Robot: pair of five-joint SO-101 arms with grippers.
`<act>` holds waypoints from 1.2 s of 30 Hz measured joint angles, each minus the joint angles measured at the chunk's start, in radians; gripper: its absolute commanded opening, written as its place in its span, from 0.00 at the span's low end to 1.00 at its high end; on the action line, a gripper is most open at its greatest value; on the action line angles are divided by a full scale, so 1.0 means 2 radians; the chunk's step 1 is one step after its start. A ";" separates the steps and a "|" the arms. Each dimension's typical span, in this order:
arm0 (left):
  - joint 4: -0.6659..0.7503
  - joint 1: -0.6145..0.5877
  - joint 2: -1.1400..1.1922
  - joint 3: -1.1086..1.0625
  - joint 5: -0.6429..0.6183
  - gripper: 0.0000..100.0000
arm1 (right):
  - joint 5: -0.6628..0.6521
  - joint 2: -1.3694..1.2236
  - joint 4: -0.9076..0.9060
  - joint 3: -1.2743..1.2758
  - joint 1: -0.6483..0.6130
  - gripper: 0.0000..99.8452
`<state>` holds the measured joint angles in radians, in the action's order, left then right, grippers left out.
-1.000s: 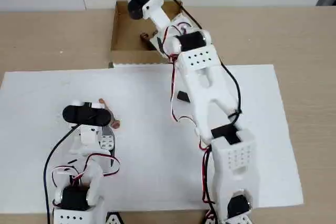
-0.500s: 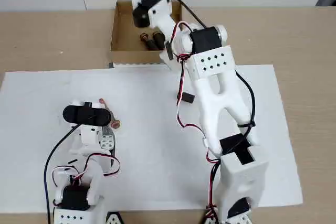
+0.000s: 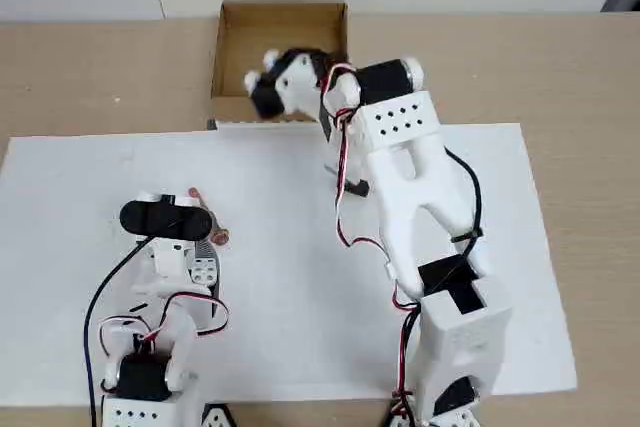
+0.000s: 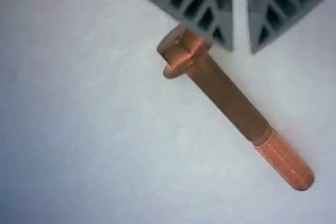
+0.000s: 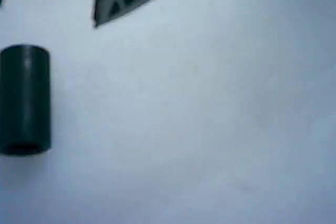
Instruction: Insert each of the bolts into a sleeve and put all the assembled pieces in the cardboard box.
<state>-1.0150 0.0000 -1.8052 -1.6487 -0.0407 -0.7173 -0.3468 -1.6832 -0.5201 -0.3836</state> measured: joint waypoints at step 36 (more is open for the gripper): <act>0.000 0.000 0.000 0.000 0.000 0.01 | -0.104 -0.116 0.086 0.036 0.025 0.11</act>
<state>-1.0150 0.0000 -1.8052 -1.6487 -0.0407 -0.9244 -0.5785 -1.5113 -0.4480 -0.3345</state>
